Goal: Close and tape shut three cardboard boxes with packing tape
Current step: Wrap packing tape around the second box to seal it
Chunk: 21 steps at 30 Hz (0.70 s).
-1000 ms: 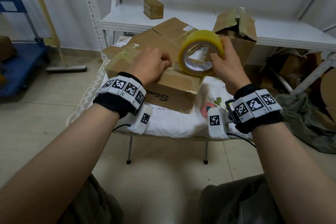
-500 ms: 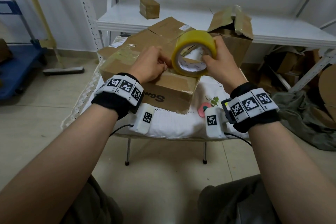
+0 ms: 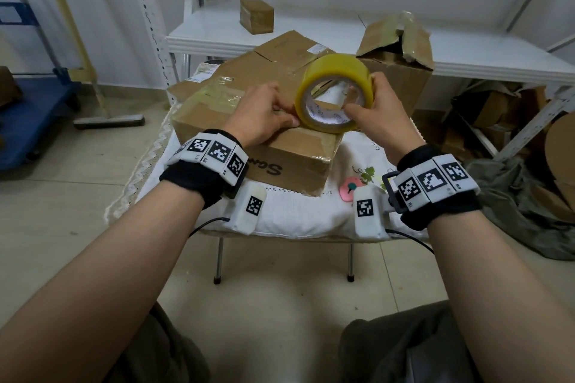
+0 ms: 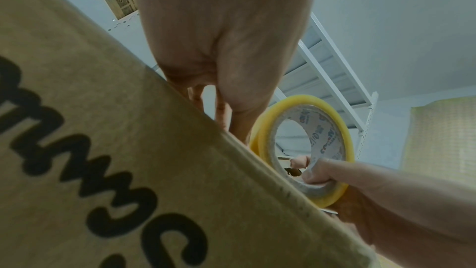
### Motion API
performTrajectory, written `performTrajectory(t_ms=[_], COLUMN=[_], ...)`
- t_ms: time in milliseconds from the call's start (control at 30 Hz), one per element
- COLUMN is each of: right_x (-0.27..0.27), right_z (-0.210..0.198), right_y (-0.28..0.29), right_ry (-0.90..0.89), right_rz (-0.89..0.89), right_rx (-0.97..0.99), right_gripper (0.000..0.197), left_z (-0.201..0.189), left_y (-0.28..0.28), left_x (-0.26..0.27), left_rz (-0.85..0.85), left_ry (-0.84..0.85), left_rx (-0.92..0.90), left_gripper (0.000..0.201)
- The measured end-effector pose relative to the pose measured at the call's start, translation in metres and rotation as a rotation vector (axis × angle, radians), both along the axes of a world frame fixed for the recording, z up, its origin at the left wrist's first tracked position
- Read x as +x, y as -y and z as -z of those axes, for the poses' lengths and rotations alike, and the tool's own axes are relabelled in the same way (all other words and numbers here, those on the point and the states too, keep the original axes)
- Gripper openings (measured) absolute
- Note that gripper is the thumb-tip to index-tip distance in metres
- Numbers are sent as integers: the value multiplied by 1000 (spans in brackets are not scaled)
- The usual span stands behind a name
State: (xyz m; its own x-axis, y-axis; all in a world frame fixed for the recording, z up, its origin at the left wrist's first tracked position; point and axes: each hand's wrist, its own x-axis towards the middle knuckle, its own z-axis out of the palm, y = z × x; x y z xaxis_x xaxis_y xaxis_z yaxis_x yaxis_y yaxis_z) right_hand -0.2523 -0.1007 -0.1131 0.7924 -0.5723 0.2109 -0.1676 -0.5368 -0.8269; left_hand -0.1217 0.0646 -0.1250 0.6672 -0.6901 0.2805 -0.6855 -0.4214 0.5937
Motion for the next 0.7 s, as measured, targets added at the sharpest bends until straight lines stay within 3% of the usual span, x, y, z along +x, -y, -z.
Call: performTrajectory(t_ms=[500, 700], right_x=[-1, 1], right_z=[4, 3], right_y=[6, -3], right_ry=[-30, 1], right_rz=[-18, 36], right_rx=[-21, -62], right_gripper=[41, 22], left_z=[2, 4], left_y=[1, 2], left_x=[3, 4], left_rz=[28, 16], left_ry=[27, 13], left_rx=[27, 21], left_gripper=[15, 16])
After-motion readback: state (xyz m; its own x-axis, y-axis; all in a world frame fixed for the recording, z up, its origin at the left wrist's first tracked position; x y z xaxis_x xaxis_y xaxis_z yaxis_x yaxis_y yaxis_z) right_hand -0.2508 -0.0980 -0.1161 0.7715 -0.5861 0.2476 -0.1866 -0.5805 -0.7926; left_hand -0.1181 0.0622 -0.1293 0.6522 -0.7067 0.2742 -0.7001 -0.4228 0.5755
